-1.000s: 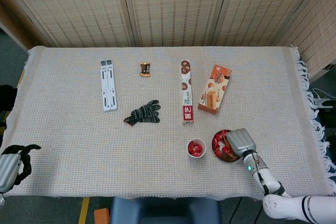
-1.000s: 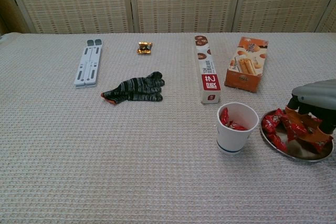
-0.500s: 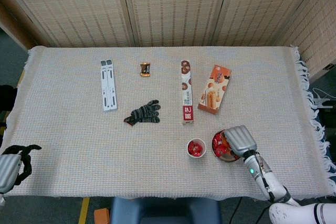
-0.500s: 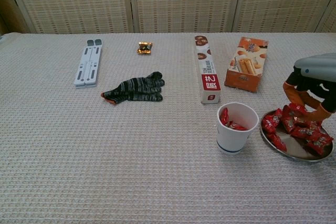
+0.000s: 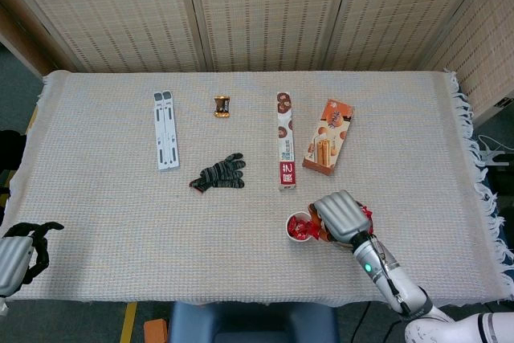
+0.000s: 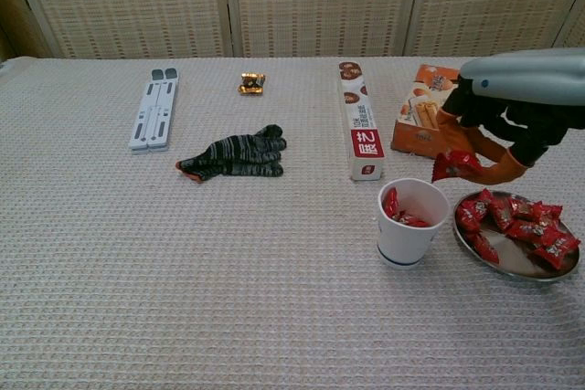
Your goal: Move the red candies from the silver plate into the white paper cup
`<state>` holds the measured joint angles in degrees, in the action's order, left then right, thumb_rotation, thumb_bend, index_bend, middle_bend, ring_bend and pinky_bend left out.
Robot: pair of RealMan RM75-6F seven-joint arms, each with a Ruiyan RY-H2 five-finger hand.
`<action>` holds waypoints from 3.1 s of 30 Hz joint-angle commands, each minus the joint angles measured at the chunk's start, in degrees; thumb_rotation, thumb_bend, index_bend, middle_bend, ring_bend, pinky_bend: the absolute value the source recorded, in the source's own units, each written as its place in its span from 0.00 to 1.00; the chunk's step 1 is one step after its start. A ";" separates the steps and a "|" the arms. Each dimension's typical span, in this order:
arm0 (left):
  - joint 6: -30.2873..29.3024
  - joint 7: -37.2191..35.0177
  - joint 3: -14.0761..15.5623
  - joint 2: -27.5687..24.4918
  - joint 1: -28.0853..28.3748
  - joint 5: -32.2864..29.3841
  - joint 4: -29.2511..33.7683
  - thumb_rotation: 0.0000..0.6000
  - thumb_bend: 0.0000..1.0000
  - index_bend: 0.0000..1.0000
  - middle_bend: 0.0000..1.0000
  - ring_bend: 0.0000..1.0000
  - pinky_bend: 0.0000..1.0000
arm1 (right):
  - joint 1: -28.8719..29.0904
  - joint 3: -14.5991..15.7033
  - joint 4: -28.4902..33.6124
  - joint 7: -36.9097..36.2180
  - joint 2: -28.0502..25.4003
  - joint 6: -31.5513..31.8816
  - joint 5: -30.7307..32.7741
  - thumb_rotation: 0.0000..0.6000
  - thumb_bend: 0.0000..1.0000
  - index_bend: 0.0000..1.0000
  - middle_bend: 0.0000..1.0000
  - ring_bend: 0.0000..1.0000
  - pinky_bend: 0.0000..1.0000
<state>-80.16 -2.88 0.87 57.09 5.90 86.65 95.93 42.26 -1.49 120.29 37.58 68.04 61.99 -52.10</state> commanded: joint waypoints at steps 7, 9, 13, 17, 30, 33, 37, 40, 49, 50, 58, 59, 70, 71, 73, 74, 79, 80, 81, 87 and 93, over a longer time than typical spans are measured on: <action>-0.07 -0.36 -0.07 -0.10 -0.03 -0.07 -0.09 1.00 0.64 0.31 0.40 0.30 0.24 | 2.21 -1.37 -3.35 0.66 4.55 -1.10 3.43 1.00 0.30 0.67 0.77 0.80 1.00; -0.11 -0.40 -0.11 -0.11 -0.05 -0.11 -0.12 1.00 0.64 0.31 0.40 0.30 0.24 | 2.32 -1.56 -3.98 0.34 5.09 -0.98 3.50 1.00 0.30 0.66 0.77 0.80 1.00; -0.02 -0.38 -0.10 -0.09 -0.03 -0.16 -0.13 1.00 0.64 0.31 0.40 0.30 0.24 | 2.35 -1.60 -4.58 -0.38 5.31 -1.04 3.19 1.00 0.30 0.61 0.77 0.80 1.00; -0.06 -0.24 -0.06 -0.07 -0.03 -0.03 -0.09 1.00 0.64 0.31 0.40 0.30 0.24 | 2.33 -1.36 -4.69 -1.04 5.02 -1.44 2.82 1.00 0.30 0.57 0.77 0.80 1.00; 0.04 -0.11 -0.12 -0.02 0.00 -0.19 -0.08 1.00 0.64 0.31 0.40 0.30 0.24 | 2.49 -0.41 -2.70 -0.86 2.46 -1.74 3.23 1.00 0.28 0.51 0.77 0.80 1.00; 0.02 -0.10 -0.11 0.00 -0.01 -0.18 -0.10 1.00 0.64 0.31 0.40 0.30 0.24 | 2.54 -0.36 -2.56 -0.85 2.27 -1.82 3.35 1.00 0.26 0.49 0.77 0.80 1.00; 0.10 -0.06 -0.20 0.03 0.01 -0.41 -0.12 1.00 0.64 0.31 0.40 0.30 0.24 | 2.77 0.01 -1.85 -0.48 1.34 -2.09 4.14 1.00 0.17 0.45 0.77 0.80 1.00; 0.08 -0.06 -0.17 0.02 0.01 -0.35 -0.08 1.00 0.64 0.31 0.40 0.30 0.24 | 3.12 0.10 -1.15 -0.52 0.49 -2.64 4.94 1.00 0.13 0.41 0.77 0.80 1.00; 0.03 -0.24 -0.16 -0.07 -0.02 -0.30 -0.03 1.00 0.64 0.31 0.40 0.30 0.24 | 2.54 0.80 -0.48 -1.67 -1.43 -2.04 4.70 1.00 0.10 0.34 0.77 0.80 1.00; 0.01 -0.33 -0.17 -0.09 -0.03 -0.29 -0.02 1.00 0.64 0.31 0.40 0.30 0.24 | 2.32 1.28 -0.62 -0.99 -1.95 -1.40 4.98 1.00 0.10 0.35 0.77 0.80 1.00; -0.08 -0.10 -0.14 -0.09 -0.08 -0.25 0.12 1.00 0.64 0.31 0.40 0.30 0.24 | 0.25 4.29 -7.05 1.77 0.51 0.96 7.35 1.00 0.10 0.38 0.77 0.80 1.00; -0.11 -0.02 -0.13 -0.07 -0.10 -0.23 0.14 1.00 0.64 0.31 0.40 0.30 0.24 | 0.19 4.44 -8.20 1.14 0.82 -0.16 7.99 1.00 0.10 0.37 0.77 0.80 1.00; 0.09 0.15 -0.12 -0.05 -0.05 -0.36 0.13 1.00 0.64 0.31 0.40 0.30 0.24 | 0.48 5.42 -15.90 -0.08 5.02 -5.53 10.49 1.00 0.10 0.37 0.77 0.80 1.00; 0.08 0.13 -0.12 -0.05 -0.05 -0.34 0.12 1.00 0.64 0.31 0.40 0.30 0.24 | 0.51 5.45 -16.34 -0.02 5.40 -5.66 10.65 1.00 0.10 0.37 0.77 0.80 1.00; 0.05 0.14 -0.12 -0.05 -0.06 -0.30 0.10 1.00 0.64 0.31 0.40 0.30 0.24 | 0.55 5.45 -17.42 -0.05 6.26 -5.99 10.95 1.00 0.10 0.37 0.77 0.80 1.00; 0.04 0.14 -0.11 -0.05 -0.06 -0.29 0.10 1.00 0.64 0.31 0.40 0.30 0.24 | 0.54 5.41 -17.88 -0.14 6.62 -6.11 11.04 1.00 0.10 0.37 0.77 0.80 1.00; 0.06 0.14 -0.12 -0.04 -0.05 -0.31 0.07 1.00 0.64 0.31 0.40 0.30 0.24 | 0.42 5.07 -20.53 -0.86 8.55 -6.61 10.95 1.00 0.10 0.37 0.77 0.80 1.00; 0.08 0.14 -0.12 -0.05 -0.05 -0.32 0.07 1.00 0.64 0.31 0.40 0.30 0.24 | 0.38 5.01 -20.88 -1.01 8.80 -6.68 10.88 1.00 0.10 0.37 0.77 0.80 1.00; 0.10 0.13 -0.13 -0.04 -0.04 -0.35 0.07 1.00 0.64 0.31 0.40 0.30 0.24 | 0.33 4.91 -21.26 -1.23 9.06 -6.77 10.78 1.00 0.10 0.37 0.77 0.80 1.00; 0.09 0.07 -0.16 -0.06 -0.04 -0.39 0.06 1.00 0.64 0.31 0.40 0.30 0.24 | 0.17 4.74 -22.54 -1.95 9.81 -7.35 10.11 1.00 0.10 0.36 0.77 0.80 1.00; 0.12 -0.17 -0.25 -0.09 -0.03 -0.56 0.01 1.00 0.64 0.31 0.40 0.30 0.24 | -0.16 4.28 -21.20 -2.66 9.17 -6.63 8.66 1.00 0.10 0.36 0.77 0.80 1.00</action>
<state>-80.03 -3.05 0.62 57.00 5.86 86.10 95.94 42.24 2.91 98.64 35.05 77.47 54.99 -43.01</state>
